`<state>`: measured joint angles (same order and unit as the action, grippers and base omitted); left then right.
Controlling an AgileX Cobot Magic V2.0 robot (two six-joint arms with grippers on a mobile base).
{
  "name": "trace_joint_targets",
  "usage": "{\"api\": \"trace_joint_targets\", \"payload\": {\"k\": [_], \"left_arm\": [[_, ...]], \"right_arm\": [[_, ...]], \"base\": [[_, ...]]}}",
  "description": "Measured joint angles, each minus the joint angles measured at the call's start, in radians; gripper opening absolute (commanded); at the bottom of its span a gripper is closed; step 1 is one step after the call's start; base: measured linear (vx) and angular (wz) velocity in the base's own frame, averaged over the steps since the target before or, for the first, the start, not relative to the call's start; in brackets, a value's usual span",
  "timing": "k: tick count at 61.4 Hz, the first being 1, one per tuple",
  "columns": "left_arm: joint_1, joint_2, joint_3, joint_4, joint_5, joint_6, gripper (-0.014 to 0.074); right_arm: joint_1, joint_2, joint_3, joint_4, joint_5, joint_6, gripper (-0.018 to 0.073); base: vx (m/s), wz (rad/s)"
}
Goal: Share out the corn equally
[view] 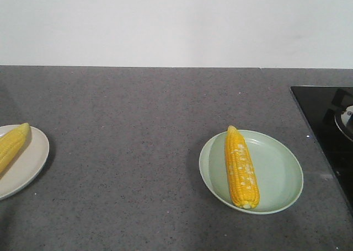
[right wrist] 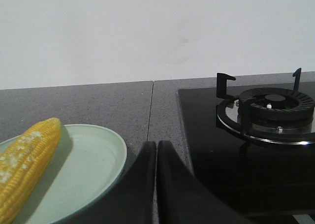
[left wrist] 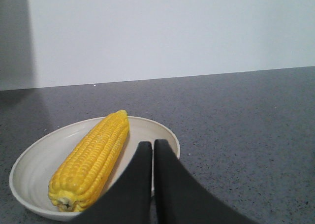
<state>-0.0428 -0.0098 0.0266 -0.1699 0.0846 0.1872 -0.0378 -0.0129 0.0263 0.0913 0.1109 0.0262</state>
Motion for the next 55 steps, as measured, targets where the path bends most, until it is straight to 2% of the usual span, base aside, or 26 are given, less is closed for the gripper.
{"api": "trace_joint_targets", "payload": {"k": [55], "left_arm": [[0.000,0.000,0.000,0.000,0.000,0.000,-0.0006]], "right_arm": [[0.000,0.000,0.000,0.000,0.002,0.000,-0.0001]], "base": [[0.00,0.00]]}}
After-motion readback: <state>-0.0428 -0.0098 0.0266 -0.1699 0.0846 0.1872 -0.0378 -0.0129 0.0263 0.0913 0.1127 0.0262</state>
